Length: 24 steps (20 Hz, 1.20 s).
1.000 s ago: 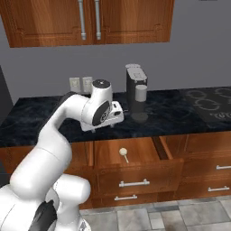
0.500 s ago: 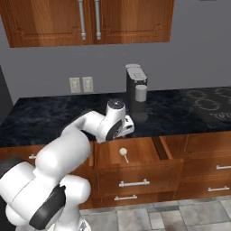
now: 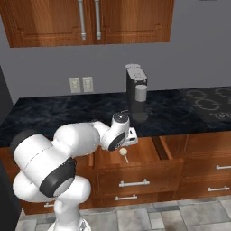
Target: Pick the dish brush from the drawer and place it on the counter.
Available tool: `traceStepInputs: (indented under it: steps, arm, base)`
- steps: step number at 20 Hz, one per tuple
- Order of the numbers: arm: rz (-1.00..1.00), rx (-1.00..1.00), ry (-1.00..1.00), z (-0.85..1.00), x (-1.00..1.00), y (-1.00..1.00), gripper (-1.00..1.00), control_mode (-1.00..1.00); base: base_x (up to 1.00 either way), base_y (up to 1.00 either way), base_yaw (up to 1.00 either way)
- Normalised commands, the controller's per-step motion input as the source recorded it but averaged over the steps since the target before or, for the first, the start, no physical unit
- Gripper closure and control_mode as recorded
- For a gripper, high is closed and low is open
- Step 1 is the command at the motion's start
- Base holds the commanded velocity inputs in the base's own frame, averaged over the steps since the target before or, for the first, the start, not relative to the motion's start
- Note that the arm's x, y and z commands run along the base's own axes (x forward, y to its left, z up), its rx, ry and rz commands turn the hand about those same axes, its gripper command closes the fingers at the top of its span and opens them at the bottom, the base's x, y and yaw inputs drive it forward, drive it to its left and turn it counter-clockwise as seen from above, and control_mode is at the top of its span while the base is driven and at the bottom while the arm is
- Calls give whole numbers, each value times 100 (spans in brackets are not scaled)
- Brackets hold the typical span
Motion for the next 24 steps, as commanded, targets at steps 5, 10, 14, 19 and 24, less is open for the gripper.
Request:
traceStepInputs:
  steps: [5, 10, 14, 19, 24]
  arm:
    - [-11, 4, 2, -62, 2, -20, -100, -100]
    - [-11, 2, 0, -50, 3, -15, -100, -100]
    - [-7, 0, 0, -26, -3, -8, -100, -100]
    - [0, -3, 0, -2, -36, -16, -100, -100]
    - [6, 1, 0, -1, -56, -26, -100, -100]
  base:
    - [0, 0, 0]
    - [0, 0, 0]
    - [0, 0, 0]
    - [0, 0, 0]
    - [0, 0, 0]
